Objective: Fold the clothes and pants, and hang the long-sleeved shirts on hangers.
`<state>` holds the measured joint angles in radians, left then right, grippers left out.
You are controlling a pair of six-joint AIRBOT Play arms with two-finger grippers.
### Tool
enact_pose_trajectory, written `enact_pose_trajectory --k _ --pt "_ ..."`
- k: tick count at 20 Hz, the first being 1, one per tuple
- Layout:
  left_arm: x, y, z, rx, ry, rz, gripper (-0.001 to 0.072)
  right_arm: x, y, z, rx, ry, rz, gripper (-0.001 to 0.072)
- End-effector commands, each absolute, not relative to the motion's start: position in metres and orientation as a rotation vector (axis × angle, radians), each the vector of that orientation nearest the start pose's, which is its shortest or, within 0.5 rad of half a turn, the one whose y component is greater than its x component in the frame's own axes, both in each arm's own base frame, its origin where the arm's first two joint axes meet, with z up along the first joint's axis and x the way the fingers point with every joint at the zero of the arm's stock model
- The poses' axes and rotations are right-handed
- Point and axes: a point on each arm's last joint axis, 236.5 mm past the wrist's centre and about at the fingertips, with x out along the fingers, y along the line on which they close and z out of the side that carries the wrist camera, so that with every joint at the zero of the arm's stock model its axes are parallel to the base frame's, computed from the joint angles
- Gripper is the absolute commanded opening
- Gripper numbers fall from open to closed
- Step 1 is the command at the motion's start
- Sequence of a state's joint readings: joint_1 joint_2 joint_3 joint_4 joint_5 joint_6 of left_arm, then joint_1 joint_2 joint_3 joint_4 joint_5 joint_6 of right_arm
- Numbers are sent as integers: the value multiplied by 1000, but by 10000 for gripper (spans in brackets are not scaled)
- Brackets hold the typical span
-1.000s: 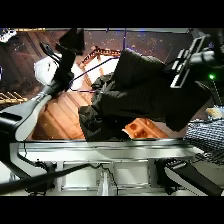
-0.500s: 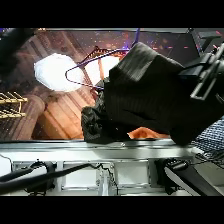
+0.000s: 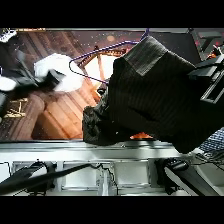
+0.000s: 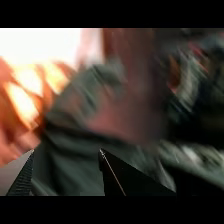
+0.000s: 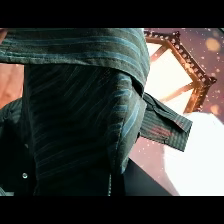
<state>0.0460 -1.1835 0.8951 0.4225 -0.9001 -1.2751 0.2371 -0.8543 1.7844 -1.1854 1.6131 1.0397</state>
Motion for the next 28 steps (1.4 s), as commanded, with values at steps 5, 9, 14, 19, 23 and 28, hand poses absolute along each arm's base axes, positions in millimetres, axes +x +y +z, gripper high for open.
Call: enact_pose_trajectory --k 5,9,14,19,23,28 --pt "326 -268 67 -1092 1099 -857 448 228 146 350 -433 516 759 29" --pt "314 -295 83 -1156 1113 -925 448 230 143 349 -415 530 737 29" --pt "317 -297 94 -1213 1093 -938 448 229 142 348 -388 549 729 29" --pt "327 -297 112 -1271 1013 -967 448 226 141 344 -374 576 726 29" --pt "321 -299 115 -1272 1027 -997 448 228 140 344 -376 574 717 29" --pt "307 -302 121 -1261 1055 -1061 445 230 135 343 -385 579 694 29"
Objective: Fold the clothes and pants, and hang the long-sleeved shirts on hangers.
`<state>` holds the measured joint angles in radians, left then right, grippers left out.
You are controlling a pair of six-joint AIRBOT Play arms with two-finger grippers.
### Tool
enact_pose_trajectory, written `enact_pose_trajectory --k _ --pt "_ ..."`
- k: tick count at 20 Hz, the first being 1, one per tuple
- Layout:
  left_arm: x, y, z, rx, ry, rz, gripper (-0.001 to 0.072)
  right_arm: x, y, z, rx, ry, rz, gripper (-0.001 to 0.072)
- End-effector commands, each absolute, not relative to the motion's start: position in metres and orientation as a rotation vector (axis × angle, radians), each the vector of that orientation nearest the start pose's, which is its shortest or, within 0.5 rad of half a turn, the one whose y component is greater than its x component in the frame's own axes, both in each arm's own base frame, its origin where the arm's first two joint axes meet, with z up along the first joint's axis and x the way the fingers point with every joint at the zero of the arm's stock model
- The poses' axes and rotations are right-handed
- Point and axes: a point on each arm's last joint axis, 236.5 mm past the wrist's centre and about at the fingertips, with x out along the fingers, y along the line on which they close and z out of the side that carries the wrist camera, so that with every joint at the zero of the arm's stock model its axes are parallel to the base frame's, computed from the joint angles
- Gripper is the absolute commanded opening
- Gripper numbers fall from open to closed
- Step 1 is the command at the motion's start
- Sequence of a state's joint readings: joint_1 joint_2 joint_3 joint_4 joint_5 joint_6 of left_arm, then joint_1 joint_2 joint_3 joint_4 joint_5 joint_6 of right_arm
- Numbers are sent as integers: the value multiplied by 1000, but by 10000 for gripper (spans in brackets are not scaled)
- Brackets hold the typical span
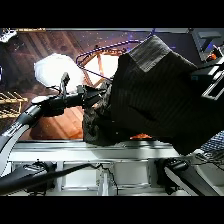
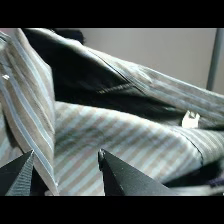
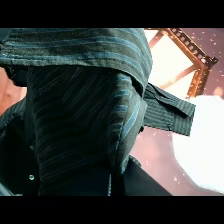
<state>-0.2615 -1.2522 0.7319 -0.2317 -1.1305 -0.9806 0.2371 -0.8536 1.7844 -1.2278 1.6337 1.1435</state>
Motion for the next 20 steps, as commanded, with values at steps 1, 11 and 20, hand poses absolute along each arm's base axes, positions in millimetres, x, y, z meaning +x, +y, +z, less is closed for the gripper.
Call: enact_pose_trajectory --k 1,11,20 --pt "302 -301 115 -1227 1074 -1066 427 230 135 343 -385 579 694 29" --pt "294 -300 104 -1220 1147 -1043 407 230 135 343 -368 585 690 29" --pt "292 -319 108 -1302 1157 -1072 407 230 135 343 -367 586 689 29"
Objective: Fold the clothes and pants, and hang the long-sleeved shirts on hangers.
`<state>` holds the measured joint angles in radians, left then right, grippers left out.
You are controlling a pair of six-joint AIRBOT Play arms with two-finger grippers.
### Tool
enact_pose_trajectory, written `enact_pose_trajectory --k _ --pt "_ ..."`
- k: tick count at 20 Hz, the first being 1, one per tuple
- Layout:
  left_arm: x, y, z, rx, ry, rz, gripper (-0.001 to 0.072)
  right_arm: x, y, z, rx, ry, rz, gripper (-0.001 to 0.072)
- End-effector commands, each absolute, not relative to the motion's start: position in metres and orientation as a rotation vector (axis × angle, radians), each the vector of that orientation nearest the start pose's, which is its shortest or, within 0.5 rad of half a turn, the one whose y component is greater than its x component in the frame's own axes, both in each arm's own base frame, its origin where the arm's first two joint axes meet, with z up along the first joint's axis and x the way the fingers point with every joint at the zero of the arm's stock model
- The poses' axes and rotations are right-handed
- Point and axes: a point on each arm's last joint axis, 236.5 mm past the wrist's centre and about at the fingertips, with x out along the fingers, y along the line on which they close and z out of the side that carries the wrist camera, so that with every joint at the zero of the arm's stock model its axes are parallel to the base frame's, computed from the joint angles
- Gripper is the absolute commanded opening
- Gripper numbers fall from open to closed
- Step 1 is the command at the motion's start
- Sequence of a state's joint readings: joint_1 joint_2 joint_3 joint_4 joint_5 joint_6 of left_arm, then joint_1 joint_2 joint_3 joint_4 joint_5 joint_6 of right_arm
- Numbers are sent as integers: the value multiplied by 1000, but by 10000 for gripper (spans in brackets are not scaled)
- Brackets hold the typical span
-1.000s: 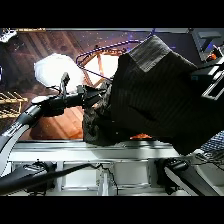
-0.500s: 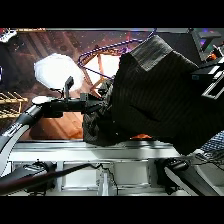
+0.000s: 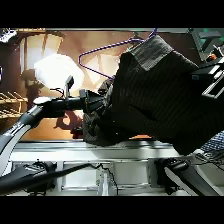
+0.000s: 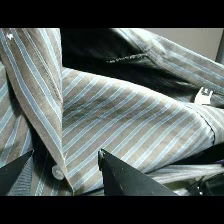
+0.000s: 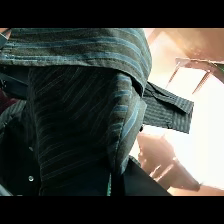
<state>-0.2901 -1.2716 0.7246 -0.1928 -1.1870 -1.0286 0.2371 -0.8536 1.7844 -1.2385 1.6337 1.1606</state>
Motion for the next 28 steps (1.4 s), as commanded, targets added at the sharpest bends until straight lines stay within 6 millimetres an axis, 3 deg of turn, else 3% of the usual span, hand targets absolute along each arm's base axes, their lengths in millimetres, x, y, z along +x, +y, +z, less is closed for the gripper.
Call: enact_pose_trajectory --k 1,5,12,16,19,23,28 --pt "295 -322 112 -1335 1138 -1081 407 230 135 343 -367 587 689 29" --pt "318 -326 127 -1466 1015 -1095 407 229 135 342 -368 595 692 29" --pt "347 -342 97 -1565 1047 -1035 407 227 135 340 -365 602 696 29" --pt "368 -356 101 -1586 1026 -1059 390 227 135 340 -366 606 697 29" --pt "376 -357 108 -1540 970 -1093 36 226 134 339 -368 609 696 29" --pt "397 -329 111 -1555 901 -1068 15 227 133 339 -370 610 690 29" --pt "436 -261 123 -1571 730 -1034 15 236 115 335 -405 624 609 29"
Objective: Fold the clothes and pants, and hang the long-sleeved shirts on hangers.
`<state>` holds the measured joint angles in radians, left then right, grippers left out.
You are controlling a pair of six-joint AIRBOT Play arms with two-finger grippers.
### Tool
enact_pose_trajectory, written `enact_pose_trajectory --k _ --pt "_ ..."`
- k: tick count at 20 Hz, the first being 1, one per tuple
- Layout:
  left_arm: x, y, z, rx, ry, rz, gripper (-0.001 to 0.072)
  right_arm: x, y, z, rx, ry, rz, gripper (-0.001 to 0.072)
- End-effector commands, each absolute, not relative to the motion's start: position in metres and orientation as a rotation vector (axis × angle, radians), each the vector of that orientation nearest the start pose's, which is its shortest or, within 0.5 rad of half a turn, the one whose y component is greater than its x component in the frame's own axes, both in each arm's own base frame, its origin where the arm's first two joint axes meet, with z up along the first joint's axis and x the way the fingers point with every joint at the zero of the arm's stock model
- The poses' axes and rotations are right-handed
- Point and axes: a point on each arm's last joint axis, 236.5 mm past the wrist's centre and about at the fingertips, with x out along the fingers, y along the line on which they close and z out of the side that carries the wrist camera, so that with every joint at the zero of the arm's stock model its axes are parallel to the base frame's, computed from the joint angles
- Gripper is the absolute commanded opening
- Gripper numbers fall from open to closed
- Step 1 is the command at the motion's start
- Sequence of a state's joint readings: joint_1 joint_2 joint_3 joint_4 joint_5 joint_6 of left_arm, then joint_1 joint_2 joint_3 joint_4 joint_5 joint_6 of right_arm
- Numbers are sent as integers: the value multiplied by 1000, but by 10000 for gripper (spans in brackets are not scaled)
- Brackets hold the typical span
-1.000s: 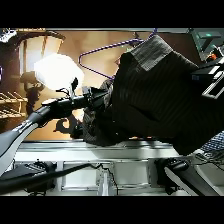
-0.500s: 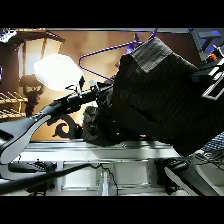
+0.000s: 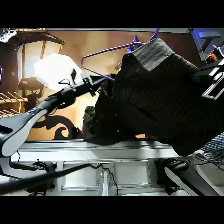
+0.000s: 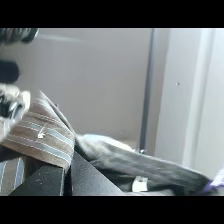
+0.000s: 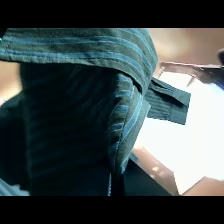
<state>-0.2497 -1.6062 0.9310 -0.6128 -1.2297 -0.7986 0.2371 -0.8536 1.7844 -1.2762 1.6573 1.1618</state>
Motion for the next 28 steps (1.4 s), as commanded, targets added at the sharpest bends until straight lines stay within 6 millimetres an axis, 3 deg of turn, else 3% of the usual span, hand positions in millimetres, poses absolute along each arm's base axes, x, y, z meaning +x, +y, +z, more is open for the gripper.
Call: enact_pose_trajectory --k 1,4,7,14,18,24,26,28 --pt "439 -252 126 -1577 710 -1037 15 238 111 335 -412 628 590 29" --pt "443 -234 138 -1582 661 -1048 15 242 105 333 -452 627 574 28" --pt "449 -216 166 -1580 522 -1081 15 246 103 330 -459 639 564 28" --pt "461 -197 257 -1448 297 -1219 14 252 104 324 -467 661 568 28" --pt "456 -192 314 -1352 185 -1319 14 257 98 316 -476 703 549 28" --pt "405 -192 387 -1196 61 -1442 14 286 70 306 -480 755 390 28" --pt "374 -205 394 -1053 72 -1492 14 302 65 317 -465 695 336 27" --pt "340 -231 383 -868 158 -1539 14 319 63 340 -422 586 277 27"
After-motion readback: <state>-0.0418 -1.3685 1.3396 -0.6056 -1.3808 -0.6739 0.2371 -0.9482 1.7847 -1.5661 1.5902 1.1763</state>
